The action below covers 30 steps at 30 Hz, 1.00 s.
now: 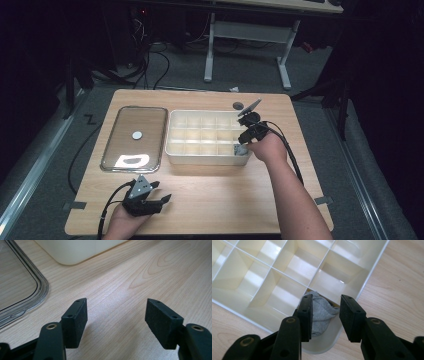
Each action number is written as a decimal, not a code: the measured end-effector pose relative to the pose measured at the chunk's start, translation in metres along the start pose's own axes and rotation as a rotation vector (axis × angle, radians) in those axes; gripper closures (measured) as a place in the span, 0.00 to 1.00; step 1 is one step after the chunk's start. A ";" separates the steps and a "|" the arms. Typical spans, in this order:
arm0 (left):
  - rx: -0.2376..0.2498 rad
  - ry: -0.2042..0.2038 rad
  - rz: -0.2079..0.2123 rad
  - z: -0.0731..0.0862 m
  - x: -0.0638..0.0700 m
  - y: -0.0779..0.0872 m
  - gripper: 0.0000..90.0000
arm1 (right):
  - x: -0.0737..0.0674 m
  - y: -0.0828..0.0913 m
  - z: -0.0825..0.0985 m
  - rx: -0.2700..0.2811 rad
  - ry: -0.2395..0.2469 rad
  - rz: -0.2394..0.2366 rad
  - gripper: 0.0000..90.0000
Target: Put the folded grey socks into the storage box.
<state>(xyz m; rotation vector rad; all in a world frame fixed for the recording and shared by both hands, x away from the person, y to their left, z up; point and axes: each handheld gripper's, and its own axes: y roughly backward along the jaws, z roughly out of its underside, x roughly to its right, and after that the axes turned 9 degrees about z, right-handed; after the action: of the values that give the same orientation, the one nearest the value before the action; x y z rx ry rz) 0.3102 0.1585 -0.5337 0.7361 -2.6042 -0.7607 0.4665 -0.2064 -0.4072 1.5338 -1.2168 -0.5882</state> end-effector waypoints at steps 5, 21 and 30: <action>0.015 0.021 0.015 0.001 -0.003 0.002 0.39 | -0.003 0.007 0.010 0.060 0.000 -0.003 0.66; 0.052 0.034 0.024 0.002 -0.004 0.005 0.39 | -0.015 0.028 0.072 0.328 -0.026 -0.012 0.52; 0.091 0.046 0.033 0.003 -0.005 0.008 0.40 | -0.032 0.026 0.123 0.491 -0.037 -0.062 0.47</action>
<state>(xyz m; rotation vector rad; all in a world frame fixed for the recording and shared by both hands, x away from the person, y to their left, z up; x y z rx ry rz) 0.3093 0.1685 -0.5322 0.7251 -2.6171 -0.6112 0.3409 -0.2268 -0.4317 1.9807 -1.4149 -0.3716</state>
